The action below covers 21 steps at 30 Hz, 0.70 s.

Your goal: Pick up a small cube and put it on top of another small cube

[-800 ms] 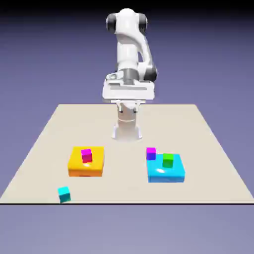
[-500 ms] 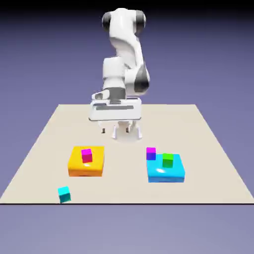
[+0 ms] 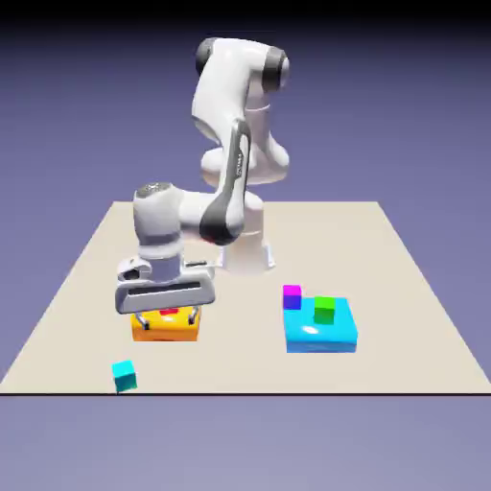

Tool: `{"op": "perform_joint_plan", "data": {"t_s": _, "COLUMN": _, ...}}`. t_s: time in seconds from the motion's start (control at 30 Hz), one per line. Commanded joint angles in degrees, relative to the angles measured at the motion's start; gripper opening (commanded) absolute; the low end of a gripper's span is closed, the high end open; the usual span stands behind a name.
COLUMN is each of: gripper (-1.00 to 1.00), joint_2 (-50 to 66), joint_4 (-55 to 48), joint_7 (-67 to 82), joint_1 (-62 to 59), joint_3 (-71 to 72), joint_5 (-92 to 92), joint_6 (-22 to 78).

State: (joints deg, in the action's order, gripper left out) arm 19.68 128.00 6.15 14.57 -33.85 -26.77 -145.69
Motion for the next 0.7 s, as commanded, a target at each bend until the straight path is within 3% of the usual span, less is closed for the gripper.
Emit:
{"op": "perform_joint_plan", "data": {"t_s": 0.0, "gripper": 0.00, "joint_2": 2.08, "joint_4": -1.31, "joint_7": 1.93, "joint_1": 0.55, "joint_3": -1.34, "joint_5": -1.06, "joint_6": 1.12}}
{"op": "perform_joint_plan", "data": {"t_s": 0.33, "gripper": 0.00, "joint_2": 22.84, "joint_4": -14.40, "joint_7": 21.22, "joint_1": 6.06, "joint_3": -14.77, "joint_5": -11.69, "joint_6": 12.36}}
{"op": "perform_joint_plan", "data": {"t_s": 0.53, "gripper": 0.00, "joint_2": 30.53, "joint_4": -16.73, "joint_7": 24.96, "joint_1": 1.25, "joint_3": -8.54, "joint_5": -17.82, "joint_6": 7.19}}
{"op": "perform_joint_plan", "data": {"t_s": 0.57, "gripper": -1.00, "joint_2": 30.53, "joint_4": -16.73, "joint_7": 24.96, "joint_1": 1.25, "joint_3": -8.54, "joint_5": -17.82, "joint_6": 7.19}}
{"op": "perform_joint_plan", "data": {"t_s": 0.67, "gripper": -1.00, "joint_2": 26.38, "joint_4": -15.60, "joint_7": 23.10, "joint_1": 4.18, "joint_3": -12.44, "joint_5": -14.40, "joint_6": 10.42}}
